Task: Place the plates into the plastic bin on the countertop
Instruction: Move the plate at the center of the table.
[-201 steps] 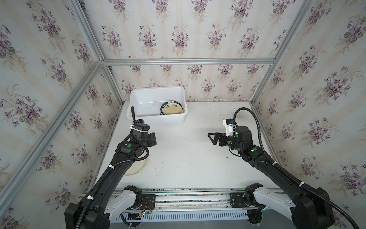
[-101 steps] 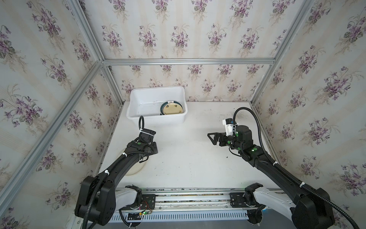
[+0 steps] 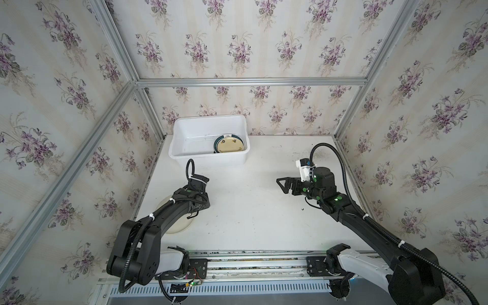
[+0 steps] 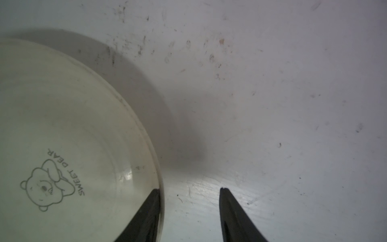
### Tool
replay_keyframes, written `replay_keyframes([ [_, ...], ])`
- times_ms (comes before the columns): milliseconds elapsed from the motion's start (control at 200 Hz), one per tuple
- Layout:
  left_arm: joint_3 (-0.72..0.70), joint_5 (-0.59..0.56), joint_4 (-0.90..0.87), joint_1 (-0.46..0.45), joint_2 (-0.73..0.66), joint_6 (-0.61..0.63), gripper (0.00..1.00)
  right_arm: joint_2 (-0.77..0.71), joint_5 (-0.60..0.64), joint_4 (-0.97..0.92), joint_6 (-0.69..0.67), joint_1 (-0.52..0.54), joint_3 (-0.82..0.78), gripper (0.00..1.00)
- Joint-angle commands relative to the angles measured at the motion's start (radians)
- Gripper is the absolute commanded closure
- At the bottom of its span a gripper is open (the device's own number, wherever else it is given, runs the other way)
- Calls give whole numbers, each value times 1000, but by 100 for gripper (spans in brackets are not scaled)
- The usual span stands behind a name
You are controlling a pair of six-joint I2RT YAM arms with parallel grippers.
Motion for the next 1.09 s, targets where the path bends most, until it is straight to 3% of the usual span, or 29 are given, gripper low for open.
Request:
replay_keyframes([
  [0,-6,-13,13,4,-1,-14,51,7,-4,19,9,1,20,1],
  [195,-8,-16,16,4,-32,-7,53,17,-4,16,11,1,20,1],
  [420,-2,-4,27,10,45,-1,56,10,8,3,10,1,18,1],
  [1089,2,12,70,11,90,27,80,3,66,-58,4,-1,32,1],
])
